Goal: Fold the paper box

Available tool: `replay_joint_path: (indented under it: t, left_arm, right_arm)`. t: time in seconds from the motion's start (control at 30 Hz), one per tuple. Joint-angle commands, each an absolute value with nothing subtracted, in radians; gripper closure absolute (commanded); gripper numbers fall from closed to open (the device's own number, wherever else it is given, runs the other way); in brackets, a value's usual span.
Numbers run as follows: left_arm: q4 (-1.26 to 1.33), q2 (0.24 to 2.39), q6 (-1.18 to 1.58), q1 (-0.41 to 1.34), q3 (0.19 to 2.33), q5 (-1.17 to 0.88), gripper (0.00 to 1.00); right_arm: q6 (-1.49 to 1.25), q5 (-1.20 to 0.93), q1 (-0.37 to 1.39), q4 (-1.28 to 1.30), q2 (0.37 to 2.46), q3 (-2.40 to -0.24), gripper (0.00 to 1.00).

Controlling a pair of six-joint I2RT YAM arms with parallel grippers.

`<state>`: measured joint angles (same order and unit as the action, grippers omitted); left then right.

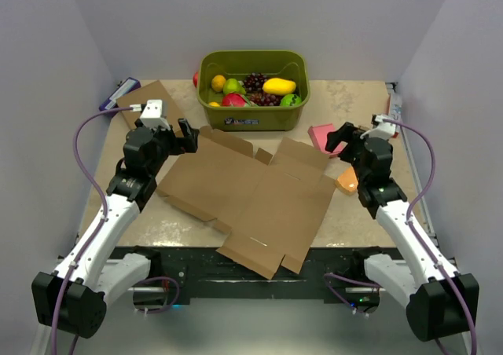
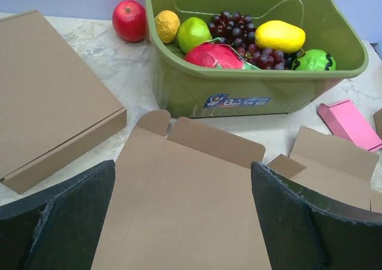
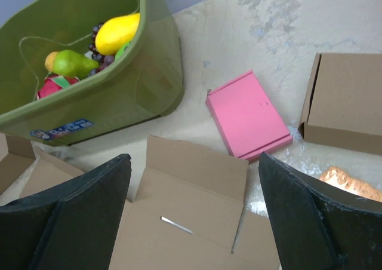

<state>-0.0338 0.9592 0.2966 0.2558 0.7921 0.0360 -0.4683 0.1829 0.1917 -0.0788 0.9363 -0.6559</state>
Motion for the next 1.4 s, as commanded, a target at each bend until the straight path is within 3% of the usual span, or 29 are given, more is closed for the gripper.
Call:
replay_joint_path:
  t: [0.0, 0.33, 0.7, 0.87, 1.0, 1.37]
  left_arm:
    - [0.002, 0.950, 0.314, 0.258, 0.819, 0.051, 0.00]
    - [0.012, 0.937, 0.305, 0.258, 0.807, -0.029, 0.00]
    - [0.043, 0.937, 0.258, 0.258, 0.790, -0.179, 0.00]
    - [0.054, 0.948, 0.256, 0.259, 0.787, -0.227, 0.00]
    - [0.057, 0.957, 0.253, 0.259, 0.787, -0.253, 0.00]
    - [0.058, 0.982, 0.247, 0.259, 0.785, -0.293, 0.01]
  right_arm:
    - [-0.531, 0.147, 0.192, 0.034, 0.953, -0.730, 0.09]
    - [-0.514, 0.002, 0.193, 0.109, 1.144, -0.764, 0.09]
    - [-0.541, 0.002, 0.149, 0.106, 1.333, -0.772, 0.12]
    - [-0.589, -0.179, 0.020, -0.030, 1.385, -0.698, 0.14]
    - [-0.565, -0.239, 0.017, -0.141, 1.423, -0.677, 0.15]
    - [-0.541, -0.233, 0.011, -0.209, 1.561, -0.698, 0.16]
